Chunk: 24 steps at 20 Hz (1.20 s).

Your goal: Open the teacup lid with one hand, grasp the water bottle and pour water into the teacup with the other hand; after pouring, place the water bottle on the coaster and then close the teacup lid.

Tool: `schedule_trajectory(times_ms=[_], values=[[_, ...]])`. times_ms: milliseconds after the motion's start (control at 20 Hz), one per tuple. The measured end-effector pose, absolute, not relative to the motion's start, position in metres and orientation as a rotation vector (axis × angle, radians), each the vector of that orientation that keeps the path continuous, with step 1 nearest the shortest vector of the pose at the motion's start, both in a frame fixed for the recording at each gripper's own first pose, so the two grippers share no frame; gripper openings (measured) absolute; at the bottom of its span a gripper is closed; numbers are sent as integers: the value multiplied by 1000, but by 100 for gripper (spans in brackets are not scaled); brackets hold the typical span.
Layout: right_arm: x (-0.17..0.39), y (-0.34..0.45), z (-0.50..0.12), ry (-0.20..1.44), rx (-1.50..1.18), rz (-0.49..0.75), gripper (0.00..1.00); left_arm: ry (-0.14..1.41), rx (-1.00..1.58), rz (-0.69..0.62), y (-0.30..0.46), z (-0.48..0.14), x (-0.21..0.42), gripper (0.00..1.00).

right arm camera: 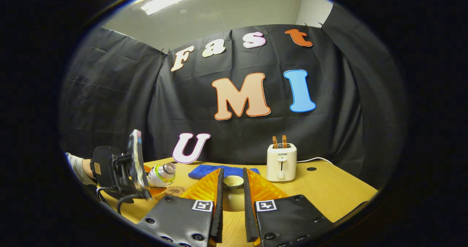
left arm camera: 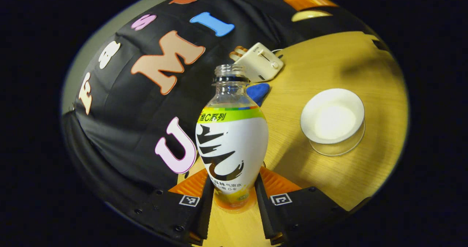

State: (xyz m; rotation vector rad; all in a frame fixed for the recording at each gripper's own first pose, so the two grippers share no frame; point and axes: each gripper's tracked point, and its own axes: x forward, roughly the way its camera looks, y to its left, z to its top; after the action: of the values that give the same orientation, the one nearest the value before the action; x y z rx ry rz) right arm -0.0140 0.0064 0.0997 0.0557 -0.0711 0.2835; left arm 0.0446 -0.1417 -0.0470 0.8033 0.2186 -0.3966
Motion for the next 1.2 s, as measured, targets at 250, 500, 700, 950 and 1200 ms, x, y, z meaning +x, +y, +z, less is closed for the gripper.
schedule_trajectory(times_ms=[250, 500, 700, 950, 1200], values=[[-14, 7, 100, -72, 53, 284, 28, 219, 535, -368, -139, -34, 49, 55], [-12, 5, 97, -64, 54, 277, 28, 202, 374, -372, -141, -26, 55, 55], [-11, 4, 96, -61, 50, 276, 28, 151, 220, -340, -143, -21, 57, 55], [-9, 2, 93, -55, 50, 270, 28, 99, -18, -278, -145, -15, 63, 56], [-5, 0, 88, -40, 49, 265, 28, 146, -86, -270, -145, -21, 65, 56]])
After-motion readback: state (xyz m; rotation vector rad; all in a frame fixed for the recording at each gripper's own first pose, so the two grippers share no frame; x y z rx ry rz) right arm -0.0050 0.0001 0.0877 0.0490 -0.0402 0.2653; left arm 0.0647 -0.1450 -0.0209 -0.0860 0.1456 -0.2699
